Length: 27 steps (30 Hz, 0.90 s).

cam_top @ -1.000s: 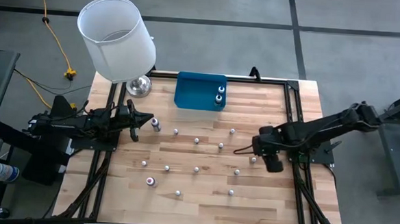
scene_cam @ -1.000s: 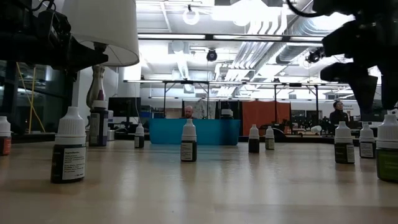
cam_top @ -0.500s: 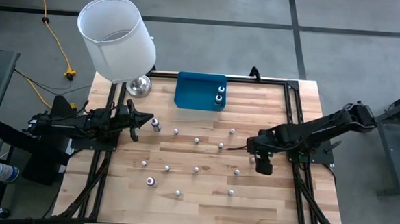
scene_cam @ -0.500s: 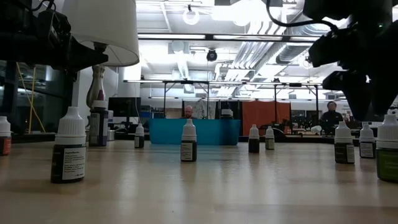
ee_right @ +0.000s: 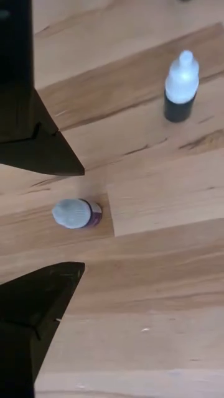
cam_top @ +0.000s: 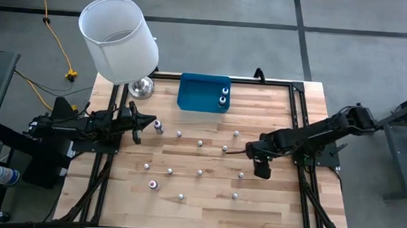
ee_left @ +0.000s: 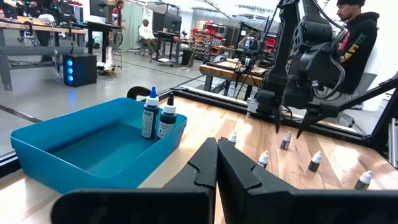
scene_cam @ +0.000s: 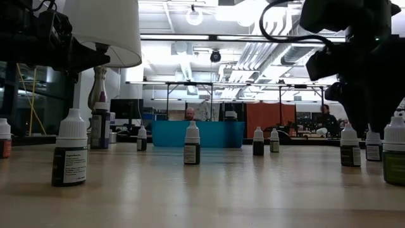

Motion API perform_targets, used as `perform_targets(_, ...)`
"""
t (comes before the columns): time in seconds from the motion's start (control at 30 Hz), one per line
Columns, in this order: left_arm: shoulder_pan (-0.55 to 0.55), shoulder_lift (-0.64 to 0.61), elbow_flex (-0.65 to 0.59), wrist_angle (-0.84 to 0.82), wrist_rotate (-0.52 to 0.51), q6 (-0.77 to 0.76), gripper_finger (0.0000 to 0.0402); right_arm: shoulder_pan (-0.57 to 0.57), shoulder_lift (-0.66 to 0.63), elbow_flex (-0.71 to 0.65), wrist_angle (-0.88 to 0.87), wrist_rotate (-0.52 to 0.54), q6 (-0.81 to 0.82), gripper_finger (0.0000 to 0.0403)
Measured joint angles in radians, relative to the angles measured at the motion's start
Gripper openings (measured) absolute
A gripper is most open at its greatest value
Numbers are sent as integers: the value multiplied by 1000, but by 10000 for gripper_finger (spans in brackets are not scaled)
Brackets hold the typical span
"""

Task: Pick & Place food coloring
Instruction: Put the small violet food coloring bottle into the blue bin

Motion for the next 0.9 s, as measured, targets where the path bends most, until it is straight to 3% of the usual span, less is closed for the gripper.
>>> perform_targets(0.9, 0, 0, 0, 0, 0, 0, 0, -3, 21, 0, -21, -21, 267, 216)
